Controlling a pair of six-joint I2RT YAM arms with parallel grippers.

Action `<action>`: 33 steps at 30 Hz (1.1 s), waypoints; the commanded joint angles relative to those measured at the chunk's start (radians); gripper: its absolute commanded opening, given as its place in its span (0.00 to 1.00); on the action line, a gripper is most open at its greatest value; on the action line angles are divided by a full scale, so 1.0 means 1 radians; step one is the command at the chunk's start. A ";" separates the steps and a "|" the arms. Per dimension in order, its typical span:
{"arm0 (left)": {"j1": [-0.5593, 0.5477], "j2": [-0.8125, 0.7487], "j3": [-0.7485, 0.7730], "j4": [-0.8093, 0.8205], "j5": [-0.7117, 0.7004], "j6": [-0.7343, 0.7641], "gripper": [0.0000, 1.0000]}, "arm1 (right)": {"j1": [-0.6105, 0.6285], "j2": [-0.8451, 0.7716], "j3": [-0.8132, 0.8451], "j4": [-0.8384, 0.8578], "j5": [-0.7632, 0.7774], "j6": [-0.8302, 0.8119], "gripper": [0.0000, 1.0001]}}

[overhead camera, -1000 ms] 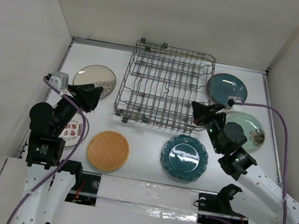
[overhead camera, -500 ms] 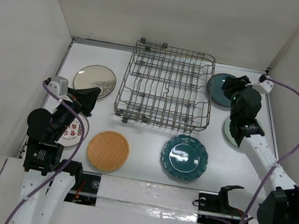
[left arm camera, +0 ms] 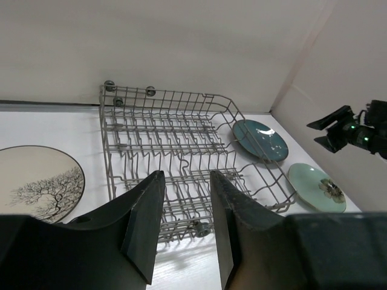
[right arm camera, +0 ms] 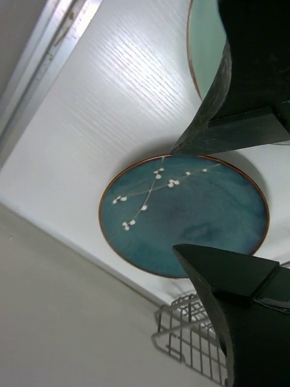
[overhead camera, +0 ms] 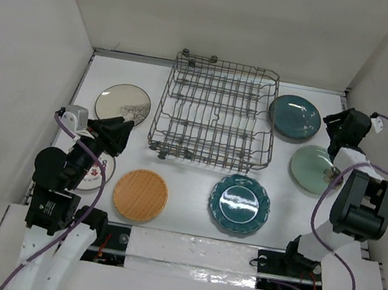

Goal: Load the plates into the dish rack

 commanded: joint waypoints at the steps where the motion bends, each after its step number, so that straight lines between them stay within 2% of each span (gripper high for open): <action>1: -0.019 -0.015 0.023 0.018 -0.028 0.021 0.34 | -0.038 0.096 0.093 -0.017 -0.130 0.021 0.65; 8: -0.019 -0.013 0.023 0.015 -0.029 0.023 0.34 | -0.048 0.275 0.175 -0.011 -0.238 0.047 0.64; 24: -0.019 0.002 0.021 0.018 -0.034 0.021 0.34 | -0.048 0.458 0.297 -0.056 -0.367 0.073 0.56; 30: -0.019 0.004 0.019 0.018 -0.037 0.023 0.35 | -0.048 0.505 0.352 -0.083 -0.430 0.105 0.47; 33: -0.019 0.004 0.021 0.017 -0.043 0.024 0.35 | -0.048 0.521 0.351 -0.060 -0.450 0.143 0.34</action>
